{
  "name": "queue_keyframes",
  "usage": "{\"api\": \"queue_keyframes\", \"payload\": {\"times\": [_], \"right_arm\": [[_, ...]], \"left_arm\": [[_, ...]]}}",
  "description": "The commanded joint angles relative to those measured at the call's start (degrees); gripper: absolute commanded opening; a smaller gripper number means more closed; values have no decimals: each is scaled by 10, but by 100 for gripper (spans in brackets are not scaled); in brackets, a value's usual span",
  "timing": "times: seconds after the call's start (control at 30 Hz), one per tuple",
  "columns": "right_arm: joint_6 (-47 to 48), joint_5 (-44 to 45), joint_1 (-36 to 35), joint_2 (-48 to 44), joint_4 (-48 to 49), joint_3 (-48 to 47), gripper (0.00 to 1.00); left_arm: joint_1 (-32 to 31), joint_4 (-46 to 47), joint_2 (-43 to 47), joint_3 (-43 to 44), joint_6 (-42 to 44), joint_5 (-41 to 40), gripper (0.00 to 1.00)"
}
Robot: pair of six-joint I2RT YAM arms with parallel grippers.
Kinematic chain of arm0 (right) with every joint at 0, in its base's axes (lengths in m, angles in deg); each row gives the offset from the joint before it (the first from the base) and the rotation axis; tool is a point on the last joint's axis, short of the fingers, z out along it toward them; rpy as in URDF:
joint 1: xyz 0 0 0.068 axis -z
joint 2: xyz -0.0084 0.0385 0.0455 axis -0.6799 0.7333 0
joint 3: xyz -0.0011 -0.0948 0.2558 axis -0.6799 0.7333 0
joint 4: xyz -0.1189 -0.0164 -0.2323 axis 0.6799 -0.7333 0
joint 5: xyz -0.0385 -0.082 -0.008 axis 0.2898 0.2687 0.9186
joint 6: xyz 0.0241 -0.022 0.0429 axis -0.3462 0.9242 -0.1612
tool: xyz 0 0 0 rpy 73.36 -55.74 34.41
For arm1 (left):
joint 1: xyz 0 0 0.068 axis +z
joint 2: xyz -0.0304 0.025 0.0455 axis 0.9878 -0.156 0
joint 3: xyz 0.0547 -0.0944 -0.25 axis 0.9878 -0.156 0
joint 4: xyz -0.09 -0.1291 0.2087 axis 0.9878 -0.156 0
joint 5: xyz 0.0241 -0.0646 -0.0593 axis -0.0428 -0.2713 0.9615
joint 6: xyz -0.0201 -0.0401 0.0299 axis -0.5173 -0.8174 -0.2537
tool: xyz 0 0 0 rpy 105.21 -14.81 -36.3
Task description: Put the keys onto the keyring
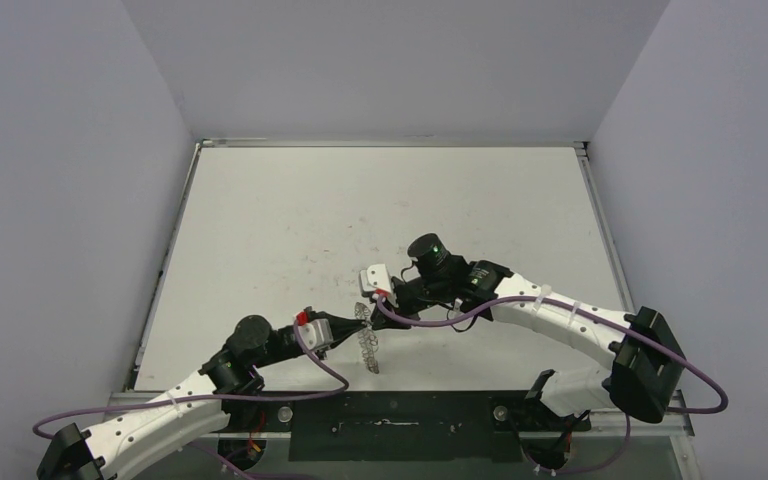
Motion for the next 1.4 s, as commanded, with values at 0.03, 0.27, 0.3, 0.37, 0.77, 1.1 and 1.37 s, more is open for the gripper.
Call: {"api": "queue_keyframes", "payload": {"times": [0.03,0.27,0.3,0.37,0.77,1.1,1.37], "right_arm": [[0,11,6,-1,20,14,25],[-26,28,5,-58,75,36,35],[-30,26,5,-64,82,37,35],[-37,22,5,-75,95,38,35],[-53,-18,4,-50,131,39,27],[-53,-36,1,-29,138,38,27],[-44,-51,0,-17,140,38,8]], "left_arm": [[-2,65,4,15,3,4,0],[-2,67,-3,16,0,6,0],[-2,67,-2,17,0,6,0],[-2,67,-3,17,0,6,0],[-2,65,-9,23,-2,8,0],[-2,57,-2,23,-4,6,0],[-2,48,1,26,-3,6,0]]}}
